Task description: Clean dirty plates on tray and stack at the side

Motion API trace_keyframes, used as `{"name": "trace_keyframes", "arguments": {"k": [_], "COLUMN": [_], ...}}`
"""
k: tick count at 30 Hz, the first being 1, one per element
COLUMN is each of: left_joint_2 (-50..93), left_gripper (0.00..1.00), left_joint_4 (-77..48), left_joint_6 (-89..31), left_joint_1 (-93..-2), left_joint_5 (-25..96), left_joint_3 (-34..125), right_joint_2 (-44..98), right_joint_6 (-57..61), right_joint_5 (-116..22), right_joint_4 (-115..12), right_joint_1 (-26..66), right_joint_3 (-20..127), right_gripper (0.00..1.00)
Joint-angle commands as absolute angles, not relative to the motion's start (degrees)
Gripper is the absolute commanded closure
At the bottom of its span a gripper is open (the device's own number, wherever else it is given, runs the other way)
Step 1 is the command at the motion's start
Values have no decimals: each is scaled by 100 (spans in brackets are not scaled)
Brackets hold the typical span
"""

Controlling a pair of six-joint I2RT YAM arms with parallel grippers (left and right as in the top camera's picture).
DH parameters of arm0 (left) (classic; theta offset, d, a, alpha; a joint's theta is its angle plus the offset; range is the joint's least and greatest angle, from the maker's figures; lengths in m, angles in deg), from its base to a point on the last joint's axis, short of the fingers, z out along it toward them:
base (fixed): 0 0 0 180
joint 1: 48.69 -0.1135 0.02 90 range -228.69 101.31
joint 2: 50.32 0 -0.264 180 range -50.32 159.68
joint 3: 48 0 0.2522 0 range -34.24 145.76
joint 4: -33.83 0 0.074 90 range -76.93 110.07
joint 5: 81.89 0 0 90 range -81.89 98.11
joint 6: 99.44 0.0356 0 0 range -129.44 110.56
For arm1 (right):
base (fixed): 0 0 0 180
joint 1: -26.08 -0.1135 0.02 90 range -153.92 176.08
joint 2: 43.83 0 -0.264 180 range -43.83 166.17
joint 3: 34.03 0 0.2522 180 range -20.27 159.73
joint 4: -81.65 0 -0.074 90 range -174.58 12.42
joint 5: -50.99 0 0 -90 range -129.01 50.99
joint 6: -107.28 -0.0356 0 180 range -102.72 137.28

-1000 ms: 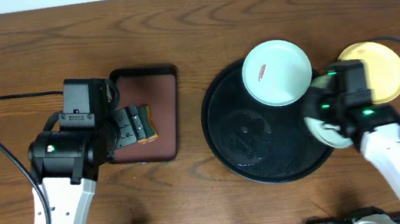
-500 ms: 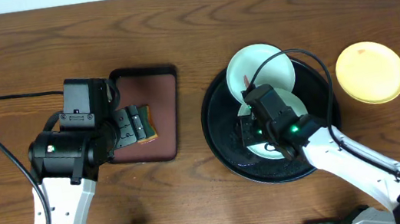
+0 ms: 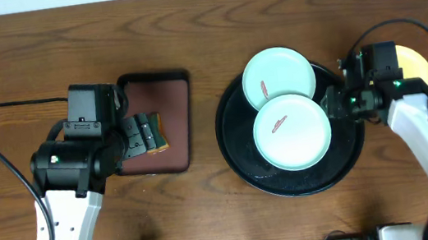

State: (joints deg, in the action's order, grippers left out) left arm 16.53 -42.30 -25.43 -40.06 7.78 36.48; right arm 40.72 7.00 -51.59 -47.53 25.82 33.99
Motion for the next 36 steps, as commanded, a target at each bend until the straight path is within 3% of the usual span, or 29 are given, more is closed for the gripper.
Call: {"name": "trace_keyframes", "arguments": {"k": [1, 5, 6, 8, 15, 25, 26, 27, 30, 32, 36], "left_joint_2": [1640, 1640, 1640, 1640, 1640, 1640, 1640, 1640, 1640, 1640, 1640], "left_gripper": [13, 13, 13, 13, 13, 13, 13, 13, 13, 13, 13], "left_joint_4": [-4233, -4233, -4233, -4233, -4182, -4184, -4184, -4184, -4184, -4184, -4184], "left_joint_6": [-2427, -2425, -2427, -2425, -2427, -2427, -2429, -2427, -2427, -2427, -2429], "left_joint_1": [-4026, -4026, -4026, -4026, -4026, -4026, -4026, -4026, -4026, -4026, -4026], "left_joint_5": [749, 747, 749, 747, 749, 749, 749, 751, 751, 751, 751], "left_joint_3": [3751, 3751, 3751, 3751, 3751, 3751, 3751, 3751, 3751, 3751, 3751], "right_joint_2": [5087, 5655, 5707, 5725, 4809, 4512, 4534, 4536, 4536, 4536, 4538], "right_joint_6": [1281, 1021, 1001, 1006, 1480, 2149, 2142, 2011, 1517, 1111, 136], "right_joint_5": [-6003, -5423, -5393, -5408, -5203, -3395, -3238, -3139, -3476, -3985, -5378], "right_joint_4": [-4737, -4912, -4917, -4877, -4477, -4506, -4503, -4503, -4667, -4683, -4462], "right_joint_1": [2670, 2641, 2641, 2635, 2172, 799, 784, 799, 1004, 1210, 1673], "right_joint_3": [3414, 3414, 3412, 3414, 3414, 3403, 3403, 3403, 3403, 3403, 3233], "right_gripper": [54, 64, 71, 99, 99, 98, 89, 70, 52, 48, 57]}}
